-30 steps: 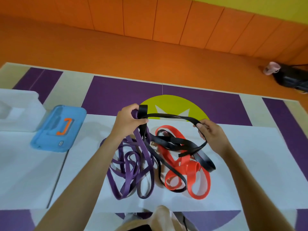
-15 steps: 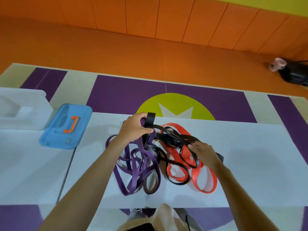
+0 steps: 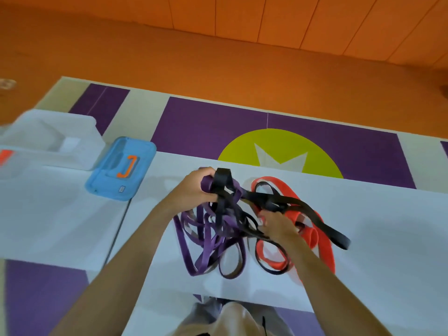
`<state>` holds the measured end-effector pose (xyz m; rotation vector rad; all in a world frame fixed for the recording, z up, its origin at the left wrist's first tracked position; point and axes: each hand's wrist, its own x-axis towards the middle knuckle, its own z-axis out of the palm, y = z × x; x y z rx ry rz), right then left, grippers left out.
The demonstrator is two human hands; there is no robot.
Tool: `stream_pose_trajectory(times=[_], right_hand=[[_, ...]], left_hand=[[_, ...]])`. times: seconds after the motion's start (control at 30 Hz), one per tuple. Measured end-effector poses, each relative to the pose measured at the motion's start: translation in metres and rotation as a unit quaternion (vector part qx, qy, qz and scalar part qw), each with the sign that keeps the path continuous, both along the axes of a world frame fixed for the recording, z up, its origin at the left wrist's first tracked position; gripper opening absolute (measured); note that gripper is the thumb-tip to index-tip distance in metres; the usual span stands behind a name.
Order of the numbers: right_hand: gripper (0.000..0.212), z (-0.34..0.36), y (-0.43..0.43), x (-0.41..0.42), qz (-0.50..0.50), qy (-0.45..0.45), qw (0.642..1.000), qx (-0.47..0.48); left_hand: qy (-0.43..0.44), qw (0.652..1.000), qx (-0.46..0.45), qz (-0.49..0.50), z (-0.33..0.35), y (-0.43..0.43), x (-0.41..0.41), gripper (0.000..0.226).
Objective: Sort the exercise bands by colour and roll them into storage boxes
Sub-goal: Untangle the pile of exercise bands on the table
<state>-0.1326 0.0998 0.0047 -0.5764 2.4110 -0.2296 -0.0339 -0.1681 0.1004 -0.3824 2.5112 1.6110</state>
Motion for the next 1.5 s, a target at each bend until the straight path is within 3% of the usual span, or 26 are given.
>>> stream_pose_trajectory(times=[0.2,0.43,0.67,0.97,1.13,1.3,1.5], right_hand=[[0.043,-0.028,-0.04,-0.006,0.081,-0.058,0.992,-0.081],[0.059,-0.069,-0.053,-0.008,0.113,-0.017,0.99,-0.082],[0.02,-0.061,-0.057,0.0,0.115,0.048,0.991,-0.049],[0.017,-0.053,-0.049,0.009,0.048,0.013,0.987,-0.155],[0.017,-0.05,-0.056,0.016,0.042,0.019,0.989,-0.142],[0.034,-0.045,-0.063,0.027,0.059,-0.024,0.985,-0.163],[0.022,-0.046,-0.063,0.042,0.024,-0.004,0.989,-0.149]], left_hand=[[-0.055,0.998,0.008,0.0,0.0,-0.011,0.023,0.044],[-0.092,0.996,0.021,-0.005,-0.001,-0.018,0.031,0.057],[-0.102,0.994,0.031,-0.028,0.006,-0.006,0.027,0.054],[-0.096,0.993,0.022,-0.059,0.014,0.01,0.014,0.054],[-0.1,0.992,0.001,-0.073,0.015,0.012,0.017,0.05],[-0.084,0.992,0.001,-0.09,0.023,0.009,0.022,0.046],[-0.07,0.992,0.0,-0.107,0.018,0.001,0.03,0.04]])
